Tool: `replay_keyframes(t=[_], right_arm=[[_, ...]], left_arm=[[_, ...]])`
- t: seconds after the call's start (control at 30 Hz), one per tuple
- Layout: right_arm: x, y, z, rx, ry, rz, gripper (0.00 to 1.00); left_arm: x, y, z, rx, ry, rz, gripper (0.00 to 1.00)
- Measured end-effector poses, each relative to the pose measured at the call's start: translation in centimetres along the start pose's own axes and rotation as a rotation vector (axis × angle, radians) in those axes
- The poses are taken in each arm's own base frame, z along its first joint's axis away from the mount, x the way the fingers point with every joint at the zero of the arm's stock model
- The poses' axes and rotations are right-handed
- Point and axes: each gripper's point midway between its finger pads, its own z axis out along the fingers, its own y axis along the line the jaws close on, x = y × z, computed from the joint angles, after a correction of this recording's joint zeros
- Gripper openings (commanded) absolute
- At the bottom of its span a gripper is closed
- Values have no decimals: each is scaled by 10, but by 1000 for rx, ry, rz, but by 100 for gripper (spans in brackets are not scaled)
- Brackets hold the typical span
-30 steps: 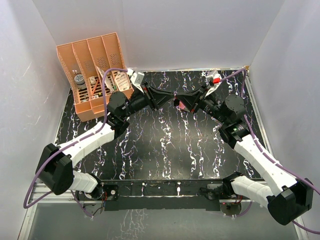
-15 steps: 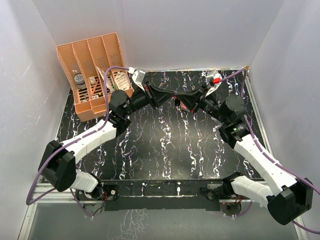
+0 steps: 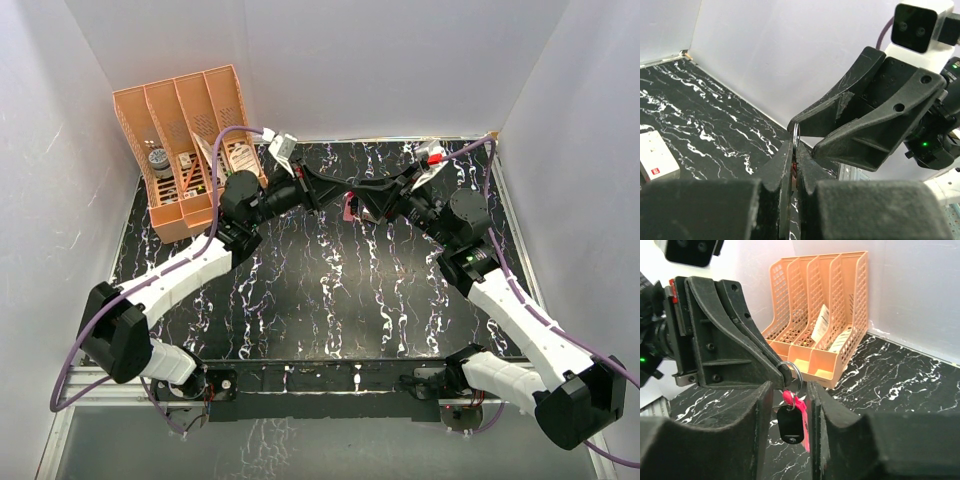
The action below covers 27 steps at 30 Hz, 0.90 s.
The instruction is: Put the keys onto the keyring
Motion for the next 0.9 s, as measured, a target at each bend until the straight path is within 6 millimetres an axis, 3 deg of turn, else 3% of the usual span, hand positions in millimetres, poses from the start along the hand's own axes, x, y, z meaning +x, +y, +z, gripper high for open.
replay_keyframes(t=[0.3,0.53,0.9], right_arm=[[0,-16,-4,87,2,-43,37],[5,-20,-4,101,18,-60,49],[27,-20,5,61,80,-31,56]], left_arm=[[-9,16,3,-156,71,-19,0],[-9,19,1,-208,105,-41,0],[-2,24,2,-242,145,-71,0]])
